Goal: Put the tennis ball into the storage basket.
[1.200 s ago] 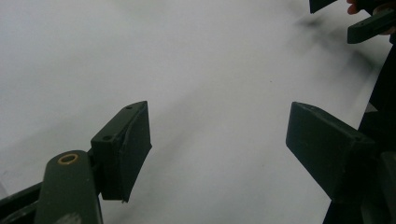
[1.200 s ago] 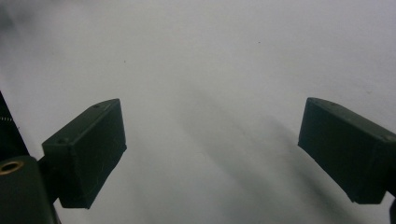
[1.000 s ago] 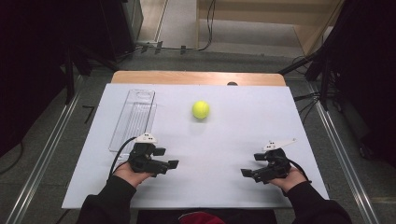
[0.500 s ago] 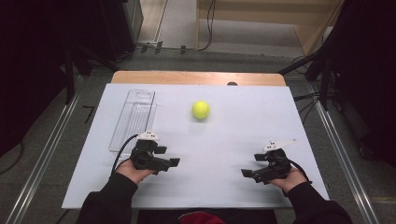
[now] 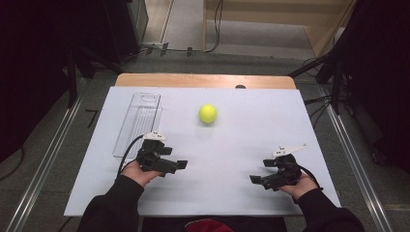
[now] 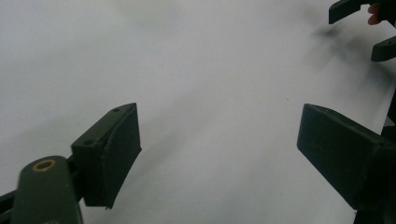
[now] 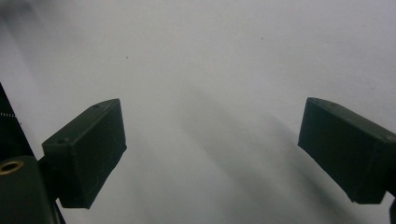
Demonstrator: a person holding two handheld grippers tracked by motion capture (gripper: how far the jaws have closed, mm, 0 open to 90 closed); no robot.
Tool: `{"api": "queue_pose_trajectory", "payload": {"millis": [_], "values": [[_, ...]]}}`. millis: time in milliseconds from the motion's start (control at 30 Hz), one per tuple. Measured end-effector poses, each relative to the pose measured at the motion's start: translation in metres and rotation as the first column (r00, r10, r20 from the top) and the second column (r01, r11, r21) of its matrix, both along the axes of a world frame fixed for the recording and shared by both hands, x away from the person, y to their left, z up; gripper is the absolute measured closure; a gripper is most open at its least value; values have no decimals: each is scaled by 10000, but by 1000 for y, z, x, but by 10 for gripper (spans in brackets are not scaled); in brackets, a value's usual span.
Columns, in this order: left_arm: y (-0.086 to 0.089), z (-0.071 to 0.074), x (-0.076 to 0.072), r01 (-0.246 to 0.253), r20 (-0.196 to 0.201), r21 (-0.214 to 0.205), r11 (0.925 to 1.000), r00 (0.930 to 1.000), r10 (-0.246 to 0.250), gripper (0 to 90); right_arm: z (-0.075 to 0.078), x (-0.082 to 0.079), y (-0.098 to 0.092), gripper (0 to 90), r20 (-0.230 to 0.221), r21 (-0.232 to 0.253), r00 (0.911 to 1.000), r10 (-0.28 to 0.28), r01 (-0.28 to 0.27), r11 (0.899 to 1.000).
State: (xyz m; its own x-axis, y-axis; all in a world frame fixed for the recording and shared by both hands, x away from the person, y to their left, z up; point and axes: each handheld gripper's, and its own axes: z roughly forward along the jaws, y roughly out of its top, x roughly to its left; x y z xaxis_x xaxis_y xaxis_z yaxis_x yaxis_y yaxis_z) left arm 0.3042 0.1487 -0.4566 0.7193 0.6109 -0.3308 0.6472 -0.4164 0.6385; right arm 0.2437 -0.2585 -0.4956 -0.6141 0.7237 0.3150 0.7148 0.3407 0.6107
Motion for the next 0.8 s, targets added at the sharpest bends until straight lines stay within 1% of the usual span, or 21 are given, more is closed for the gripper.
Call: {"api": "queue_pose_trajectory", "payload": {"millis": [100, 133, 200, 233, 367, 400, 467, 567, 600, 633, 667, 700, 733, 767, 800], "values": [[0, 0, 1, 13, -31, -96, 10000, 10000, -14, 87, 0, 0, 0, 58, -12, 31, 10000, 2, -2, 10000], [-1, 0, 0, 28, 30, -36, 10000, 10000, -28, 85, 0, 0, 0, 58, -39, 22, 10000, -9, 9, 10000], [-3, 1, 0, 102, 99, 162, 9998, 9999, -103, 37, 0, 0, 0, 58, -17, 19, 10000, 38, -38, 10000], [-5, 1, -1, 131, 109, 329, 9994, 9998, -135, 34, 0, 0, 0, 58, -7, 17, 10000, 40, -40, 10000], [-8, 2, 2, 146, 51, 207, 9997, 9999, -147, 34, 0, 1, 1, 58, 10, 38, 10000, 40, -40, 10000], [-9, 2, 3, 136, 61, 124, 9998, 9999, -137, 34, 0, 1, 1, 58, 13, 34, 10000, 46, -46, 10000], [-10, 3, 5, 89, 25, 97, 9999, 10000, -90, 34, 0, 1, 1, 58, 22, 41, 10000, 57, -57, 10000], [-11, 2, 9, 148, -78, 58, 9999, 9999, -147, 34, 0, 0, 0, 58, -15, 65, 10000, 28, -27, 10000], [-12, 2, 9, 165, -55, 47, 9999, 9998, -164, 34, 0, 0, 0, 58, -15, 65, 10000, 28, -27, 10000], [-12, 2, 10, 157, -60, 86, 9998, 9999, -156, 31, 0, 0, 0, 58, -9, 63, 10000, 20, -20, 10000], [-13, 2, 11, 171, -120, 65, 9998, 9998, -170, 8, 0, 0, 0, 58, -12, 69, 10000, 7, -7, 10000], [-14, 2, 12, 254, -171, 64, 9997, 9995, -253, 0, 0, 0, 0, 58, -18, 61, 10000, 4, -3, 10000], [-14, 2, 12, 223, -160, 35, 9997, 9996, -222, 0, 0, 0, 0, 58, -12, 62, 10000, 7, -7, 10000], [-15, 2, 13, 201, -188, 62, 9998, 9996, -200, 0, 0, 0, 0, 58, -26, 61, 10000, 3, -3, 10000], [-16, 2, 14, 244, -251, 177, 9995, 9994, -239, 0, 0, 0, 0, 58, -7, 78, 10000, 36, -36, 10000]]}}
